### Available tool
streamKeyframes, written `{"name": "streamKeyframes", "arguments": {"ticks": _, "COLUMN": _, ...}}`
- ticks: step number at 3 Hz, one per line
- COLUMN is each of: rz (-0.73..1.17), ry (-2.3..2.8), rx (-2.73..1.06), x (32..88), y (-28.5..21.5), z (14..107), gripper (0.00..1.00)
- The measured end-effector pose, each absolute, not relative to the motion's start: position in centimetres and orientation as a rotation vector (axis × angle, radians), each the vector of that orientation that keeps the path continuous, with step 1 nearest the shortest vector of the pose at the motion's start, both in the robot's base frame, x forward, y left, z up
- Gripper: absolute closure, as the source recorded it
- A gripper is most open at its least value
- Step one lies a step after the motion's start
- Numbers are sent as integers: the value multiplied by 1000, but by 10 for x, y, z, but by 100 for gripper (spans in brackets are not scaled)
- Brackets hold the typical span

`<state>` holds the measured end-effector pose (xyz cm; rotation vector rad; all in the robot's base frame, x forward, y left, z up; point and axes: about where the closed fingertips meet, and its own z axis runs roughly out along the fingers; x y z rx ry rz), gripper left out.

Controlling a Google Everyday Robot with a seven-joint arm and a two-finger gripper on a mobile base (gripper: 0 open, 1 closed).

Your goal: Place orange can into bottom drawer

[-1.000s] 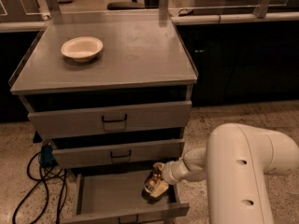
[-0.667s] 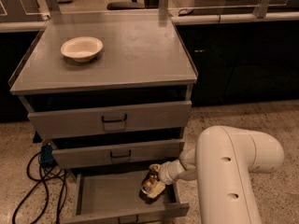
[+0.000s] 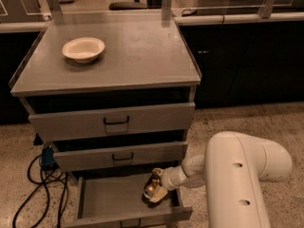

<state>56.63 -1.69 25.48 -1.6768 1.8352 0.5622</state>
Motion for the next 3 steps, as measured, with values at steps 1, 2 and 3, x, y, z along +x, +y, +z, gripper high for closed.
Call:
{"name": "streamKeyframes", "arguments": {"ticks": 1, "rz": 448, "ry": 1827, "rx": -1628, "x": 573, "y": -15, "z": 226, "gripper": 100}}
{"name": "streamKeyframes", "arguments": {"ticks": 2, "rz": 435, "ry": 1830, "rx": -1624, "x": 574, "y": -12, "z": 224, "gripper": 100}}
{"name": "streamKeyframes", "arguments": {"ticks": 3, "rz": 403, "ry": 1830, "rx": -1611, "x": 580, "y": -18, "z": 224, "gripper": 100}}
